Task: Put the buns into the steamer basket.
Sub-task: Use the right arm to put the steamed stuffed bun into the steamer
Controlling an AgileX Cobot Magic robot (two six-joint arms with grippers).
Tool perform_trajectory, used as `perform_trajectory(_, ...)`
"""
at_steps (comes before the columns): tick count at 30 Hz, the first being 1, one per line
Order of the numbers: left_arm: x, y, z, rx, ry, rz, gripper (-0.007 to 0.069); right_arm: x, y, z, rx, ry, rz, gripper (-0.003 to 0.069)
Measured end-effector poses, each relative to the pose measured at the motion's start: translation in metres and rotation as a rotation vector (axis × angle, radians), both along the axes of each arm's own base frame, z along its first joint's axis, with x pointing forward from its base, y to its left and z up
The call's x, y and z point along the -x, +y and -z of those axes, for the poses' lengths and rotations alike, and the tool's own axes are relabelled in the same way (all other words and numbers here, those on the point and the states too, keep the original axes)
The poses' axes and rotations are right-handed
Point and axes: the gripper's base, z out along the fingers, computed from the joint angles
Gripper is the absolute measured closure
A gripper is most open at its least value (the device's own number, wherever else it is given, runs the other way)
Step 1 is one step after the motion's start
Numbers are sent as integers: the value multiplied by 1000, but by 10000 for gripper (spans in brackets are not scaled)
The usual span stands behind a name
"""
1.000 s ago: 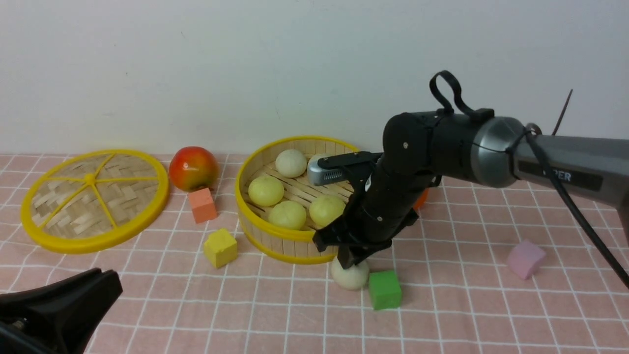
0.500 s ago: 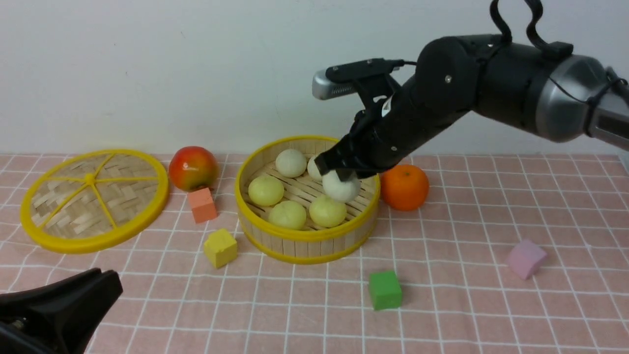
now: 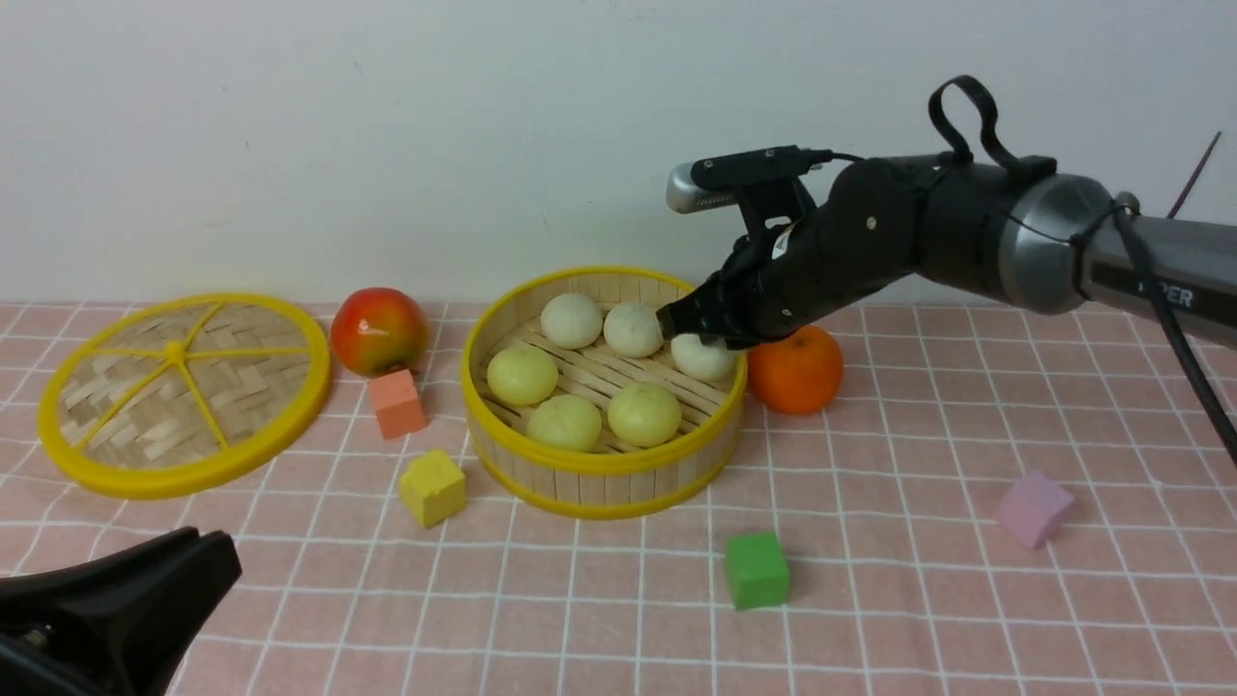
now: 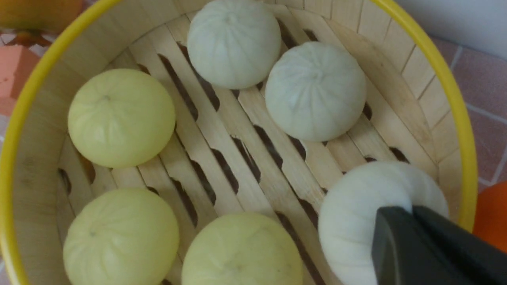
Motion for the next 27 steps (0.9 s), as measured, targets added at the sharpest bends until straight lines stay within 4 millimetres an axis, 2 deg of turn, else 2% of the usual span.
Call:
perform_trajectory(5,0,0,0,0,0,0,481,-3,1,-1,-9,-33,4,647)
perform_trajectory(12,0,0,0,0,0,0,481,-9,3,22,4,-13,8,643)
perform_trajectory(19,0,0,0,0,0,0,481,-13,4,33,-5,-27,21,606)
perform_trajectory(24,0,0,0,0,0,0,481,-14,4,35,-7,-26,23,515)
perform_trajectory(27,0,0,0,0,0,0,481,-12,4,29,-11,-30,22,404)
